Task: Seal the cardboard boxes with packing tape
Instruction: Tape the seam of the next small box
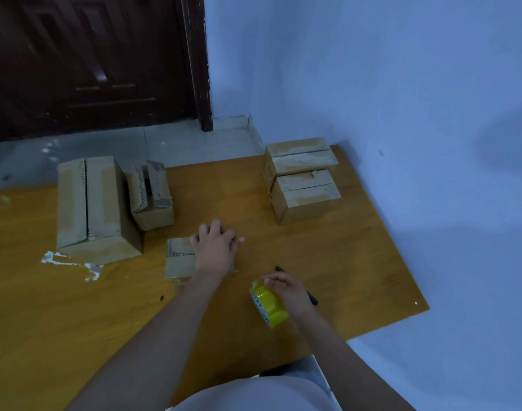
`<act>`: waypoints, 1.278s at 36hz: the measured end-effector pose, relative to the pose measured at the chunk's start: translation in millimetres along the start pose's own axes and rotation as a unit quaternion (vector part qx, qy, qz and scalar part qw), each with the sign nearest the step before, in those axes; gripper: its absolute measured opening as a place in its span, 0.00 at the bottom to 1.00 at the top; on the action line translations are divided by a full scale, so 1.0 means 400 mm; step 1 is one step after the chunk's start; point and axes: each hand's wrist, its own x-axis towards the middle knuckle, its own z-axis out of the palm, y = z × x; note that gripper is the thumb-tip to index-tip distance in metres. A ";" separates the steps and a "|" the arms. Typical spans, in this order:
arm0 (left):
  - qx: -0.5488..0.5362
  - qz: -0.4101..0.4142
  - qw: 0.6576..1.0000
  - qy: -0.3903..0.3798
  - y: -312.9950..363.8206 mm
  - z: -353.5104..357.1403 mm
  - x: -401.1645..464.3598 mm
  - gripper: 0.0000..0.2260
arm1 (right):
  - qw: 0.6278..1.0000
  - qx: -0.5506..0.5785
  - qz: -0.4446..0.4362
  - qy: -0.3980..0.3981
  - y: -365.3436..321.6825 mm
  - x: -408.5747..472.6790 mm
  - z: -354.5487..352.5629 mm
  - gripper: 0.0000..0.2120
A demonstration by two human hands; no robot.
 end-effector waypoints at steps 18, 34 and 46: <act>-0.068 0.106 0.992 -0.009 -0.041 -0.033 -0.041 0.08 | 1.000 0.004 0.017 -0.013 -0.033 -0.026 0.010 0.05; -0.048 0.167 0.984 0.026 -0.054 0.009 -0.104 0.08 | 1.000 -0.007 0.004 0.000 -0.027 -0.034 0.011 0.05; -0.176 0.014 0.984 -0.006 -0.004 0.003 -0.092 0.15 | 0.999 -0.032 0.019 0.001 -0.022 -0.029 0.024 0.05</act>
